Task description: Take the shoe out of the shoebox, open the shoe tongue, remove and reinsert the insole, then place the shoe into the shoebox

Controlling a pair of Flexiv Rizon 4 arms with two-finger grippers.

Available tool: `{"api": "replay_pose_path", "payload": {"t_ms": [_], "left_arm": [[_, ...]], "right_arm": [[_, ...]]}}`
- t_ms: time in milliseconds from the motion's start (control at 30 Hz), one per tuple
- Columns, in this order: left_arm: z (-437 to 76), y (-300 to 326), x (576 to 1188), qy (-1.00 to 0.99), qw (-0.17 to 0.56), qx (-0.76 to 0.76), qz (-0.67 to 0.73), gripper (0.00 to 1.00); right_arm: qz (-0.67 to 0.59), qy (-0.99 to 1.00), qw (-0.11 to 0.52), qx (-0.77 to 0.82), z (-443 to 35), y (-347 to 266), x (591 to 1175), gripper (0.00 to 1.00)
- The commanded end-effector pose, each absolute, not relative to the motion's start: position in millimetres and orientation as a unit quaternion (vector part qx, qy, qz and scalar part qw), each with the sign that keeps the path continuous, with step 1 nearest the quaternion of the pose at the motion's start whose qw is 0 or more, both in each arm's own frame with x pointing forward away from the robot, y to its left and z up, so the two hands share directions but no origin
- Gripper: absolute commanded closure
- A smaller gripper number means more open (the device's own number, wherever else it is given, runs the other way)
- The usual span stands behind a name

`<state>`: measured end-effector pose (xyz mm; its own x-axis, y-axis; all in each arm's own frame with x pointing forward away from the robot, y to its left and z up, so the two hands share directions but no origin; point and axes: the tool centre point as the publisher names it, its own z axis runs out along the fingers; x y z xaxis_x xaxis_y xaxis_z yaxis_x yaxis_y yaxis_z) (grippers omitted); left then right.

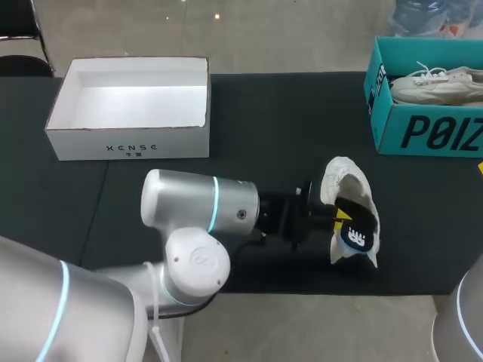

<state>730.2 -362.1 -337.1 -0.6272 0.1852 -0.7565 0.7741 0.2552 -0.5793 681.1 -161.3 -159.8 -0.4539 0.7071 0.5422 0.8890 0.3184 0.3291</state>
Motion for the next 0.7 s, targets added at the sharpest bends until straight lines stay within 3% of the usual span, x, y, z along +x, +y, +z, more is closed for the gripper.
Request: {"api": "replay_pose_path", "payload": {"t_ms": [33,500,533,567,700], "left_arm": [[-338.8,-362.8,733.9,0.748,0.29,0.326,-0.501,1.0],[-338.3,-366.8,742.4,0.751,0.306,0.365,-0.457,1.0],[-336.0,-367.7,741.9,0.75,0.304,0.366,-0.459,0.69],[-335.1,-368.0,741.7,0.749,0.304,0.367,-0.46,0.62],[-331.3,-368.6,741.6,0.746,0.302,0.369,-0.465,0.53]], "right_arm": [[-0.3,-0.798,0.151,-0.501,-160.0,-161.5,680.8,0.0],[-0.3,-0.798,0.151,-0.501,-160.0,-161.5,680.8,0.0],[-0.3,-0.798,0.151,-0.501,-160.0,-161.5,680.8,0.0],[-0.3,-0.798,0.151,-0.501,-160.0,-161.5,680.8,0.0],[-0.3,-0.798,0.151,-0.501,-160.0,-161.5,680.8,0.0]]}}
